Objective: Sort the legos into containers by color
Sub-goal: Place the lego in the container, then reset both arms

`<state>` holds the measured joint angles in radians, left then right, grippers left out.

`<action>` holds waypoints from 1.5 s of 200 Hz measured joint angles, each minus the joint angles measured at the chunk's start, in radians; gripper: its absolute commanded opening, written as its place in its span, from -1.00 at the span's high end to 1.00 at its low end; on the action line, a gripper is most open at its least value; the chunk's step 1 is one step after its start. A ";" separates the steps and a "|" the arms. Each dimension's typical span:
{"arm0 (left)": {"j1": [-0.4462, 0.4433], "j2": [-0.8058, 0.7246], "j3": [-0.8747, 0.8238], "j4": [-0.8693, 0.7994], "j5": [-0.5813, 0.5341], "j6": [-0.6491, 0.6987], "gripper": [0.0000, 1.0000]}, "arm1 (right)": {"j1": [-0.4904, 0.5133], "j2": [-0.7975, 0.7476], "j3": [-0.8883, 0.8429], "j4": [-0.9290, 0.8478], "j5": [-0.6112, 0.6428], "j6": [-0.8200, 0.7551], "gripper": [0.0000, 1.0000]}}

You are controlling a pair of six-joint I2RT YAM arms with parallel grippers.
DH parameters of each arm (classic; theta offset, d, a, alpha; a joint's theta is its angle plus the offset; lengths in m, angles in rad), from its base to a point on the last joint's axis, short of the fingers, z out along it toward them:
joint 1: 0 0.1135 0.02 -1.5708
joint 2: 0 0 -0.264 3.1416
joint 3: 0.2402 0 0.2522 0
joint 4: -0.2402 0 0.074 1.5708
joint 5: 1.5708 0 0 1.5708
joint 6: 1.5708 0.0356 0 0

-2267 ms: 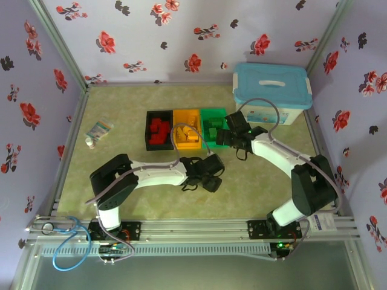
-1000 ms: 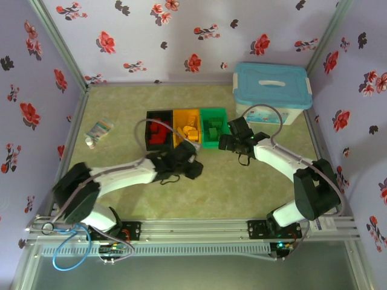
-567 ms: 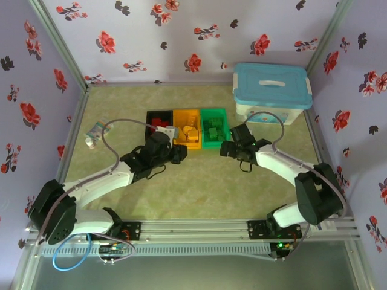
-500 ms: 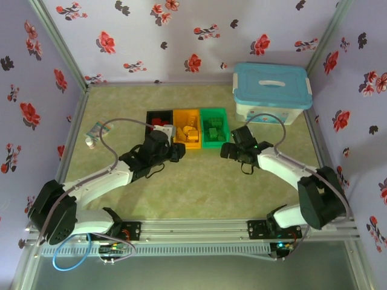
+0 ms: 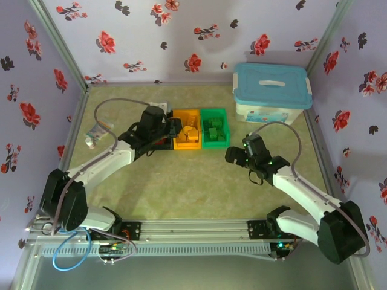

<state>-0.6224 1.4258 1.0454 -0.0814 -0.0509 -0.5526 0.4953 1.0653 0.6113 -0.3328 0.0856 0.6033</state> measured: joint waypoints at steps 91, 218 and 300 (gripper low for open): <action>0.080 0.296 0.299 -0.070 0.044 0.039 0.32 | 0.000 -0.030 -0.036 -0.001 0.011 0.000 -0.88; 0.084 0.475 0.492 -0.186 0.119 0.048 -0.26 | 0.000 0.021 -0.036 0.017 0.022 0.000 -0.89; 0.072 0.113 0.134 -0.069 0.053 0.097 -0.38 | 0.000 -0.006 -0.025 0.011 0.064 -0.037 -0.93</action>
<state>-0.5499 1.5391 1.1790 -0.1509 0.0017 -0.4561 0.4953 1.0595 0.5865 -0.3214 0.1497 0.5667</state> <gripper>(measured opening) 0.681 0.962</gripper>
